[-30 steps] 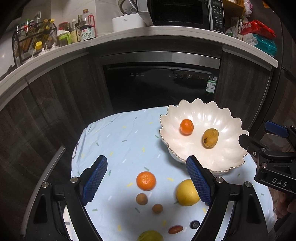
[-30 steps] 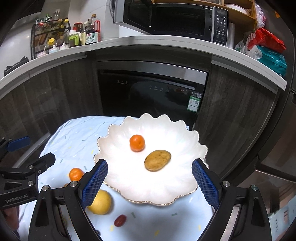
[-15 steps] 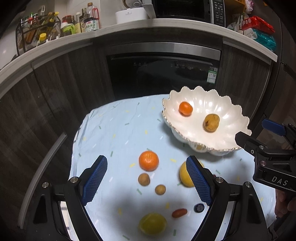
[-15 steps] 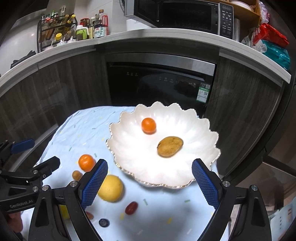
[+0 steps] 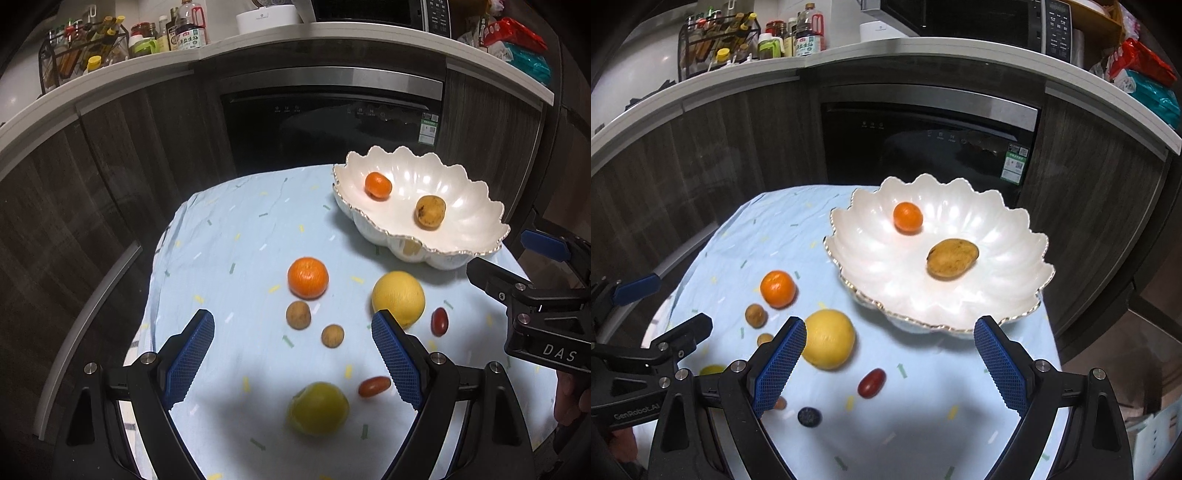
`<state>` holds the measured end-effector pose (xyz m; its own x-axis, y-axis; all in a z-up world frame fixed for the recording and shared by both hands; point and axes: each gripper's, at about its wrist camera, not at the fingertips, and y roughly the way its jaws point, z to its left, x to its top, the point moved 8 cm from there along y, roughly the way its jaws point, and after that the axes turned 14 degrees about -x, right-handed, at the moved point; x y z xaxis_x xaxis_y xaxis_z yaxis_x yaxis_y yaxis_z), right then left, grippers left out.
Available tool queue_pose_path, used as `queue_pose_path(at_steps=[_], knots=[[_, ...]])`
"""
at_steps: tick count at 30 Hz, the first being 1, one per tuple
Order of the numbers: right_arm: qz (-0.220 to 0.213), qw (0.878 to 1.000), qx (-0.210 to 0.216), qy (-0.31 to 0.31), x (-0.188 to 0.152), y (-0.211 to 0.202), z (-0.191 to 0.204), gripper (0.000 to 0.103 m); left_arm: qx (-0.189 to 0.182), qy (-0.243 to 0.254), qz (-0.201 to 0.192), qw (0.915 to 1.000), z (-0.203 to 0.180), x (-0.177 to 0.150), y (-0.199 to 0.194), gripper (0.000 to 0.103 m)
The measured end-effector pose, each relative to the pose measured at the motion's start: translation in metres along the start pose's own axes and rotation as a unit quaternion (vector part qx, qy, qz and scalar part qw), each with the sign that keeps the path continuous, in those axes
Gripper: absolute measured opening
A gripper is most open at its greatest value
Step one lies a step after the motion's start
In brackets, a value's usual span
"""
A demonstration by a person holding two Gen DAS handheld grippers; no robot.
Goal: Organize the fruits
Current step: 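Withdraw both open tools from the bowl toward the remaining fruits, then grasp the green pomelo with the left tool while the right tool grasps a red date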
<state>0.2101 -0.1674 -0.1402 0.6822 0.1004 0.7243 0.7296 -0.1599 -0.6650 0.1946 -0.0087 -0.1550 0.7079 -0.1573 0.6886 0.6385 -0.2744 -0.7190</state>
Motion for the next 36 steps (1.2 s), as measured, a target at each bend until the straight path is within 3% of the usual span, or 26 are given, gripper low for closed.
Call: queue_pose_path(at_steps=[21,36], knots=[[0.018,1.0,0.005,-0.021,-0.045,0.021,0.016,0.093,0.012,-0.011,0.03,0.9994,0.004,-0.048,0.018,0.087],[0.017,0.999,0.008,-0.043,-0.057,0.043,0.022,0.092,0.011,-0.025,0.048,0.9985,0.005,-0.069,0.039,0.082]])
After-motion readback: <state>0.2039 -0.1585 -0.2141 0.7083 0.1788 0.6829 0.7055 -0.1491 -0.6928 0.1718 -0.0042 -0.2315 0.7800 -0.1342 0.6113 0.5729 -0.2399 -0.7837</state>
